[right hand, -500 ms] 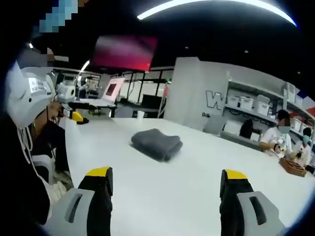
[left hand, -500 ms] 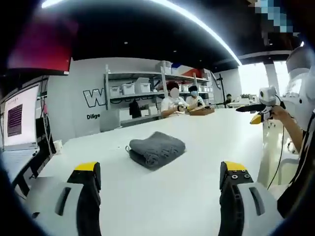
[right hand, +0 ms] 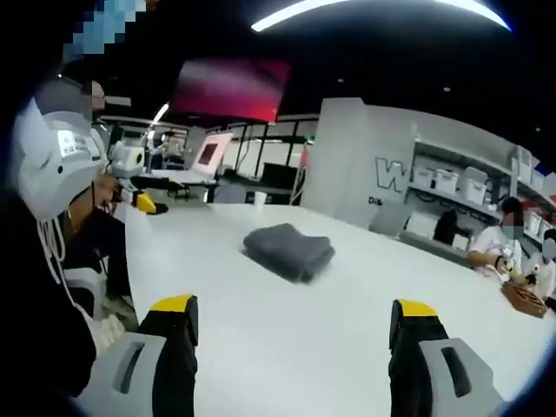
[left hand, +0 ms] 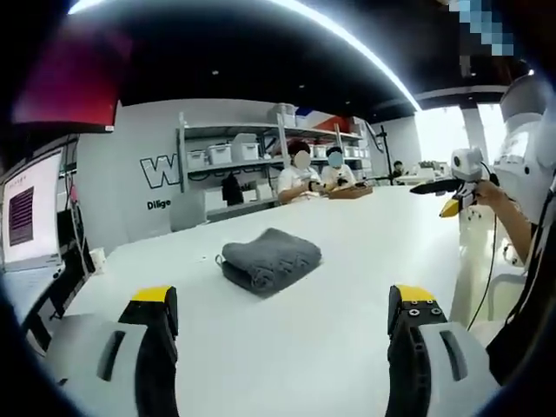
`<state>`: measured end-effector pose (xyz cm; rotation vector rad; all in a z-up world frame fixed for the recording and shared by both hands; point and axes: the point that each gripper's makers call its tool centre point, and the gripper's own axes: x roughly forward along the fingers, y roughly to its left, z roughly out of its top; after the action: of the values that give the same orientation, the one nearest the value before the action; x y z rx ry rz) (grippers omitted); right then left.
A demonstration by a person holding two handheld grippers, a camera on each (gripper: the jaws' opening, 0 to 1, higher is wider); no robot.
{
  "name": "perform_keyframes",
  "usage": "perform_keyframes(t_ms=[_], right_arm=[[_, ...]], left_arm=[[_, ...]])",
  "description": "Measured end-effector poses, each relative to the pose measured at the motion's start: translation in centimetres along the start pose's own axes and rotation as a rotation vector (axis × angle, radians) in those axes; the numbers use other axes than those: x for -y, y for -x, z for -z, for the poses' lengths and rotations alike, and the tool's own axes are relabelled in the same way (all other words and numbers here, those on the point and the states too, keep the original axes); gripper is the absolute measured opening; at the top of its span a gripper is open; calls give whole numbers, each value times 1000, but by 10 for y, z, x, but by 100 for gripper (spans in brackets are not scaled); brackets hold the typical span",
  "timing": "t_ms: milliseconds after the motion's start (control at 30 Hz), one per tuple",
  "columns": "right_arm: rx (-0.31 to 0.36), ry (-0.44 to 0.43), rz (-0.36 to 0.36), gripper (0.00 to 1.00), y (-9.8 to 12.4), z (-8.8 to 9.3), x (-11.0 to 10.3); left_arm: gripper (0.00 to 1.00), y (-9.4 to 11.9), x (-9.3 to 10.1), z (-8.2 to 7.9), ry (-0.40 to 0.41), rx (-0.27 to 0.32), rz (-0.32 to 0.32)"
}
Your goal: Open the folded towel by lifting each exposed corner and separating the folded layers until the towel lies flat within the target outline without major curled edges
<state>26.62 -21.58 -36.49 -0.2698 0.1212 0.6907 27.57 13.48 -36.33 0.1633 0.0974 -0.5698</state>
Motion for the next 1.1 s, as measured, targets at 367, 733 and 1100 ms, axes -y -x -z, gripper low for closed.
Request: perform_keyframes(t_ms=[367, 733, 1100], right_arm=[[4, 3, -11, 93, -3, -1, -3], [-5, 3, -28, 91, -8, 1, -6], [-11, -7, -14, 89, -6, 4, -2]], left_arm=[[99, -2, 2, -2, -7, 6, 13], [99, -1, 0, -4, 13, 22, 6], [99, -2, -2, -6, 57, 40, -3]])
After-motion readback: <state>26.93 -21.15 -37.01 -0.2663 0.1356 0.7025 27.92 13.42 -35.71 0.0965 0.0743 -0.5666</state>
